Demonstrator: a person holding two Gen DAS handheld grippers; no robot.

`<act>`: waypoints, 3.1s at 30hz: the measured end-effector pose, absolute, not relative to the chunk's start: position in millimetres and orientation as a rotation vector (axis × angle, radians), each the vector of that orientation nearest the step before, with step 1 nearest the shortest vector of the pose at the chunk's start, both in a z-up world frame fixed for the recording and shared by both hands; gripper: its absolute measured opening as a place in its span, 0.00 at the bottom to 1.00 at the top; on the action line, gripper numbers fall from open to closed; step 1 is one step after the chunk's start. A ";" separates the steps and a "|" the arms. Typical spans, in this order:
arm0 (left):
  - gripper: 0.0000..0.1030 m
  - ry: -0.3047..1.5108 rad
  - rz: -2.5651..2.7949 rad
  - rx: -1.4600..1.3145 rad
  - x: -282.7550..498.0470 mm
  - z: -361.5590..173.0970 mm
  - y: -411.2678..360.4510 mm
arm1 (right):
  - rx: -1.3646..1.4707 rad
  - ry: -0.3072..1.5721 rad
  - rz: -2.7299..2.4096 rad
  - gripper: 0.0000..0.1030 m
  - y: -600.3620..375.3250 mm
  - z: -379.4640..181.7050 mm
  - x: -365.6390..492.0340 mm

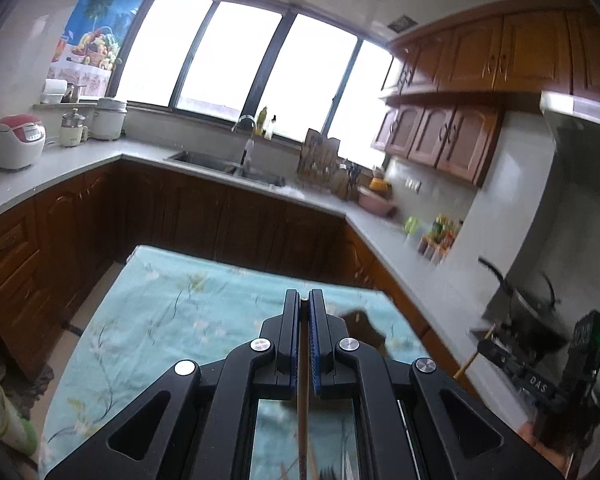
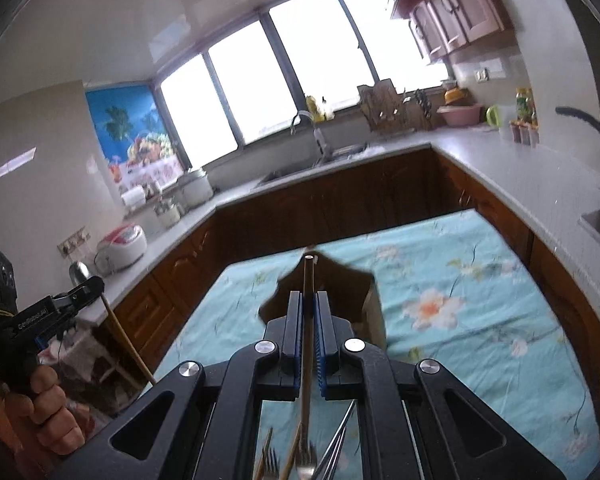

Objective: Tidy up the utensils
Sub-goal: 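Lift both held chopsticks and carry them over the wooden caddy, then lower the chopsticks into the caddy and open both tools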

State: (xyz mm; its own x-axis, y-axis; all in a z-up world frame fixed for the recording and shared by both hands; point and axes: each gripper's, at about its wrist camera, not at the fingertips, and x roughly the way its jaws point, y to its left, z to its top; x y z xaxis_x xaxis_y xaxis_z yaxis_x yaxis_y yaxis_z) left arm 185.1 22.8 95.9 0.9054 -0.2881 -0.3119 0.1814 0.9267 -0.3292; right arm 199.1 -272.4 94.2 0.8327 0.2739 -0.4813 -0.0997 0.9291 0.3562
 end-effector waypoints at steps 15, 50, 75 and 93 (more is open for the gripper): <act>0.03 0.196 -0.210 -0.385 273.6 51.8 -5.5 | 0.333 0.369 0.119 0.05 -294.5 122.2 265.1; 0.05 0.399 -0.192 -0.298 377.4 -20.6 -49.5 | 0.365 0.550 0.107 0.09 -293.1 13.6 322.1; 0.59 0.428 -0.190 -0.286 356.1 -9.6 -42.1 | 0.407 0.589 0.122 0.62 -297.0 14.6 309.2; 0.79 0.634 -0.132 -0.248 236.2 -12.5 -10.8 | 0.432 0.684 0.136 0.81 -299.0 9.9 214.9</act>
State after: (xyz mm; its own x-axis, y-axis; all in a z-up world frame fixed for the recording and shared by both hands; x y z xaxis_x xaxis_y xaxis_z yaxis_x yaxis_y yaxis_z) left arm 236.2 -10.8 -12.5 0.7984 -0.1975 -0.5688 0.0465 0.9621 -0.2688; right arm 214.9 -299.0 9.9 0.7699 0.2614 -0.5822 0.0182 0.9029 0.4295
